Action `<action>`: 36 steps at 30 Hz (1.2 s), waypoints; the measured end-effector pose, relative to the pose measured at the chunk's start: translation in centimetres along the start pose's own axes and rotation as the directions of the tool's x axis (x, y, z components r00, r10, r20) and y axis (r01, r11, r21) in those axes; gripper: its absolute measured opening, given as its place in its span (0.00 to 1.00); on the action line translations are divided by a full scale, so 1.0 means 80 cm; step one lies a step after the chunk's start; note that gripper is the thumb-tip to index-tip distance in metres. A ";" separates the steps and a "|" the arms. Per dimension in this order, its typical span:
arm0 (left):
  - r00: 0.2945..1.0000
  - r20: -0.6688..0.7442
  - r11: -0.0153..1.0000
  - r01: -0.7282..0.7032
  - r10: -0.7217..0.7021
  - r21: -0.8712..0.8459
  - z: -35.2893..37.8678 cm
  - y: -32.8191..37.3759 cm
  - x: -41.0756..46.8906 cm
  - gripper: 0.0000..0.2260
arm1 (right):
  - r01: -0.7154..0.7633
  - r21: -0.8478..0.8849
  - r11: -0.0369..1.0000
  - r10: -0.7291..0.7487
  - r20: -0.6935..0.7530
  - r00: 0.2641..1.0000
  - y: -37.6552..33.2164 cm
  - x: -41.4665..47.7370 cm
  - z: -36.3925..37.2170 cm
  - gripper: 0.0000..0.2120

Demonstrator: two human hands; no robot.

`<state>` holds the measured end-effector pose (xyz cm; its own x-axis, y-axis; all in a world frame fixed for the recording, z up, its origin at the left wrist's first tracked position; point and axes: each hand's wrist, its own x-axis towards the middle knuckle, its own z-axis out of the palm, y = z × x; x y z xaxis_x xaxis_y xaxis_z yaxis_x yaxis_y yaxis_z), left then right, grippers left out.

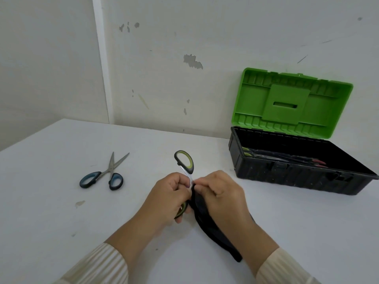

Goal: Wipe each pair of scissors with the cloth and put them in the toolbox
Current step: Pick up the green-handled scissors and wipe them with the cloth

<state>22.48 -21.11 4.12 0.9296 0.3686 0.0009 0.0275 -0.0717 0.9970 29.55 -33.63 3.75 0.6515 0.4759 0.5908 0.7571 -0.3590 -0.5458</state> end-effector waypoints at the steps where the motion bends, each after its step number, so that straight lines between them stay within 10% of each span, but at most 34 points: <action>1: 1.000 -0.001 1.000 0.004 -0.004 0.000 0.000 -0.001 0.000 0.06 | 0.001 -0.032 0.999 -0.002 -0.048 0.999 0.005 0.003 -0.002 0.05; 7: 1.000 0.009 1.000 -0.001 0.001 0.009 -0.003 -0.003 0.000 0.07 | -0.032 0.018 0.999 0.031 0.051 0.998 -0.006 -0.001 -0.002 0.09; 13: 0.998 0.045 0.996 -0.033 0.036 -0.079 -0.013 0.007 -0.005 0.04 | -0.367 0.259 0.893 0.432 -0.270 0.861 0.040 0.022 -0.046 0.09; 16: 0.973 -0.060 0.968 -0.213 0.222 0.131 -0.014 0.004 -0.006 0.10 | -0.403 0.427 0.809 0.495 -0.127 0.859 0.033 0.018 -0.052 0.14; 21: 0.725 0.084 0.433 -0.495 0.684 0.753 -0.023 -0.022 0.002 0.09 | -0.512 0.606 0.609 0.422 0.299 0.856 -0.006 0.012 -0.055 0.15; 25: 0.734 -0.018 0.488 -0.432 0.678 0.758 -0.018 -0.025 0.006 0.07 | -0.539 0.410 0.736 0.415 0.355 0.837 -0.016 0.008 -0.046 0.05; 28: 0.821 -0.219 0.724 -0.300 0.528 0.622 -0.011 -0.013 0.001 0.05 | -0.527 0.417 0.740 0.414 0.336 0.846 -0.011 0.006 -0.043 0.06; 31: 0.972 -0.227 0.978 -0.016 0.064 0.206 -0.016 -0.001 0.004 0.04 | -0.527 0.436 0.729 0.404 0.348 0.846 -0.004 0.007 -0.047 0.08; 36: 0.954 0.080 0.950 0.295 -0.288 -0.101 -0.027 0.000 0.005 0.09 | -0.544 0.354 0.761 0.396 0.411 0.821 0.001 0.005 -0.046 0.06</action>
<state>22.08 -19.00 4.29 0.9084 0.2986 -0.2927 0.2635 0.1348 0.9552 30.07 -36.40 6.13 0.8151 0.5788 0.0251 0.2049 -0.2476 -0.9470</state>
